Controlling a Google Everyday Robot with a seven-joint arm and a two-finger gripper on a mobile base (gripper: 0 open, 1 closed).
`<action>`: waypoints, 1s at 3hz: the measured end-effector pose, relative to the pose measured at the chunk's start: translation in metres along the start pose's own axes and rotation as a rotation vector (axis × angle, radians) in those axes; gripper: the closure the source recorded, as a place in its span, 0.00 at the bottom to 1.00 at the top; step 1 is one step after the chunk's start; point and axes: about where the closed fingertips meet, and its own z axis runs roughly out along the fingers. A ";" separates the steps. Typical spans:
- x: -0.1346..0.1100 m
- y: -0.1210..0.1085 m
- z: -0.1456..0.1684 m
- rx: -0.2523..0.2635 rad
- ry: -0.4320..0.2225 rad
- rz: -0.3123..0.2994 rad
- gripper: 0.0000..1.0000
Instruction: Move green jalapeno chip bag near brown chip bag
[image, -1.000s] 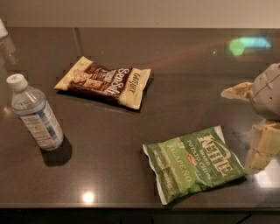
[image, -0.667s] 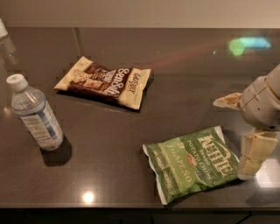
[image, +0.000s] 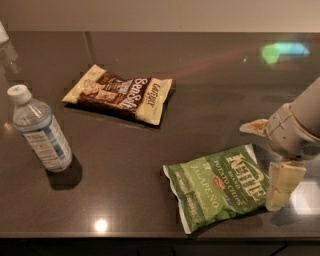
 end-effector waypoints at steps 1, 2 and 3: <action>0.006 0.002 0.009 -0.014 0.005 0.000 0.00; 0.010 0.005 0.016 -0.027 0.013 -0.002 0.17; 0.007 0.006 0.017 -0.039 0.014 0.001 0.41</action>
Offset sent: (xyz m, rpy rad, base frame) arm -0.0054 -0.0077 -0.0279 -0.0235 0.0417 0.0137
